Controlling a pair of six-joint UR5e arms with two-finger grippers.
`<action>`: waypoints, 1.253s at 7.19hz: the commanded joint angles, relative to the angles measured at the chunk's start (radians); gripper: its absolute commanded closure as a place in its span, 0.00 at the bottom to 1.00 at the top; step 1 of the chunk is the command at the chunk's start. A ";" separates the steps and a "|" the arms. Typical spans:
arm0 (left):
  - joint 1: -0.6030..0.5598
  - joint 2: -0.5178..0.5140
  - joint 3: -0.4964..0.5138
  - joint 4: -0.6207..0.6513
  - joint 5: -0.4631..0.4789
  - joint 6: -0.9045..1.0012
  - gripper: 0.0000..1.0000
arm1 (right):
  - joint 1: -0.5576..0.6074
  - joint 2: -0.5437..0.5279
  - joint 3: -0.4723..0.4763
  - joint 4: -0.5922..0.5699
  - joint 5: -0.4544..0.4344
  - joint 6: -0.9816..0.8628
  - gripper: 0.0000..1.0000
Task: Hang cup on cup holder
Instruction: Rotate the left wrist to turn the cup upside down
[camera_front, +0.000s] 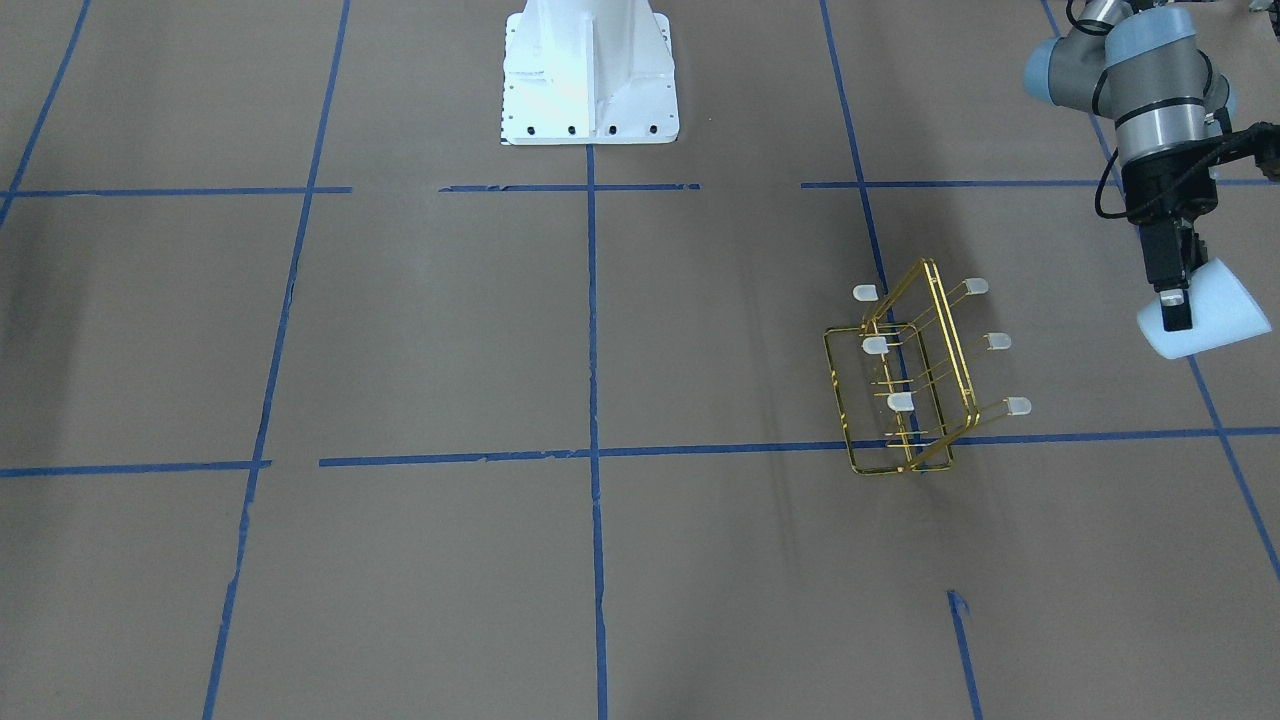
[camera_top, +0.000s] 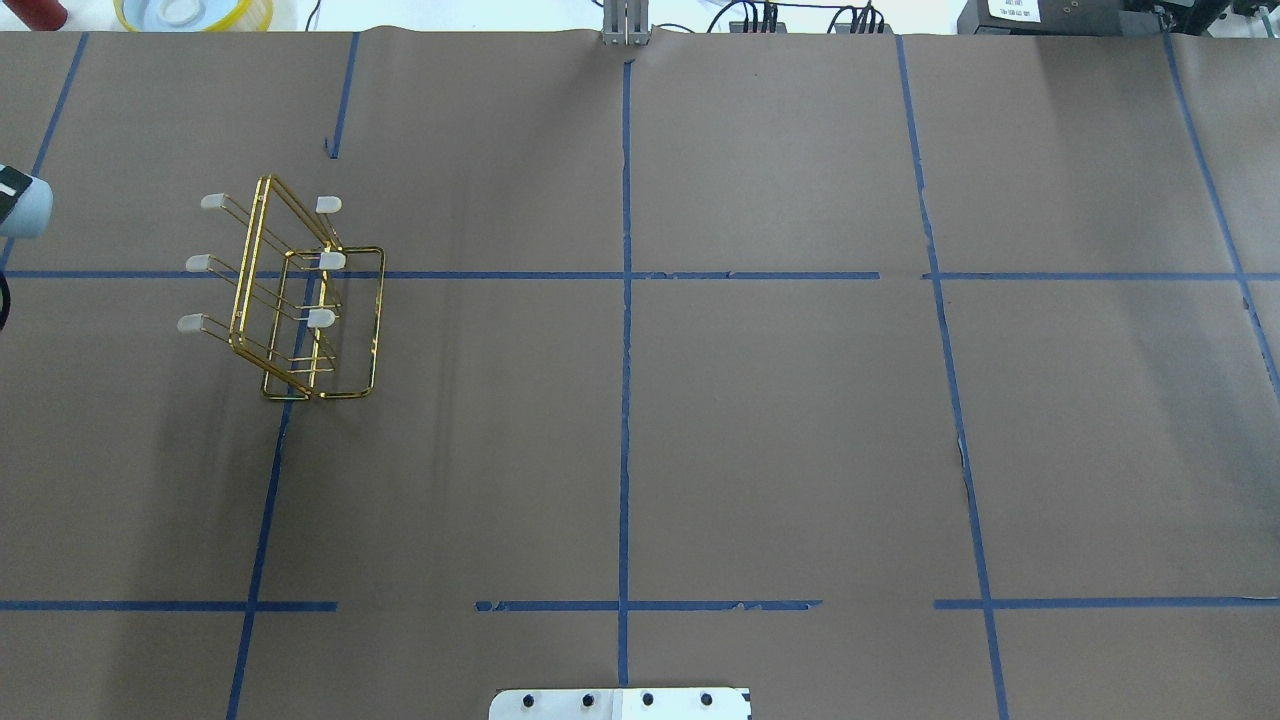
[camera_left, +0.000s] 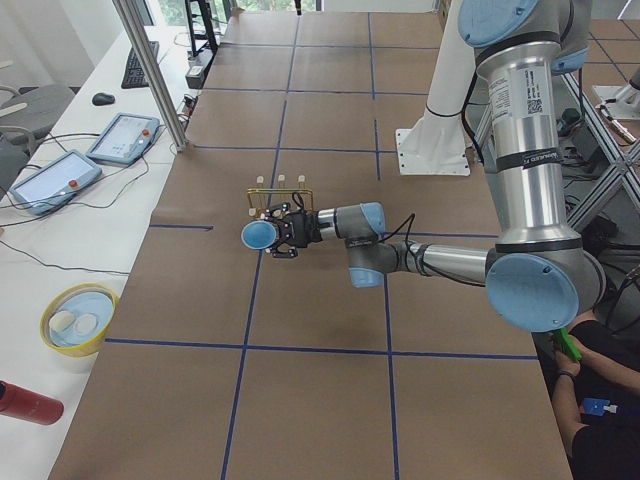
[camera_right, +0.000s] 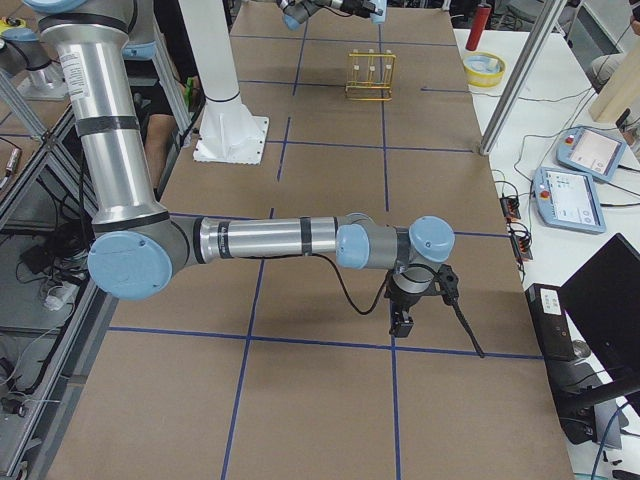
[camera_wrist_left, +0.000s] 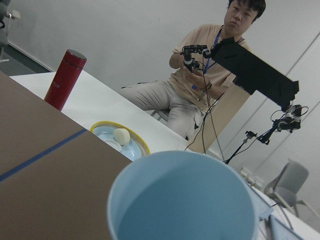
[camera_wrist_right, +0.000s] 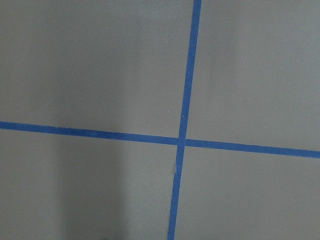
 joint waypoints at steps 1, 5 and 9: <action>0.000 0.009 -0.032 -0.148 -0.001 -0.199 1.00 | 0.000 0.000 0.000 0.002 0.000 0.000 0.00; 0.010 0.018 -0.042 -0.327 -0.013 -0.619 1.00 | 0.000 0.000 0.000 0.000 0.000 0.000 0.00; 0.010 0.045 -0.065 -0.473 -0.042 -0.931 1.00 | 0.000 0.000 0.000 0.002 0.000 0.000 0.00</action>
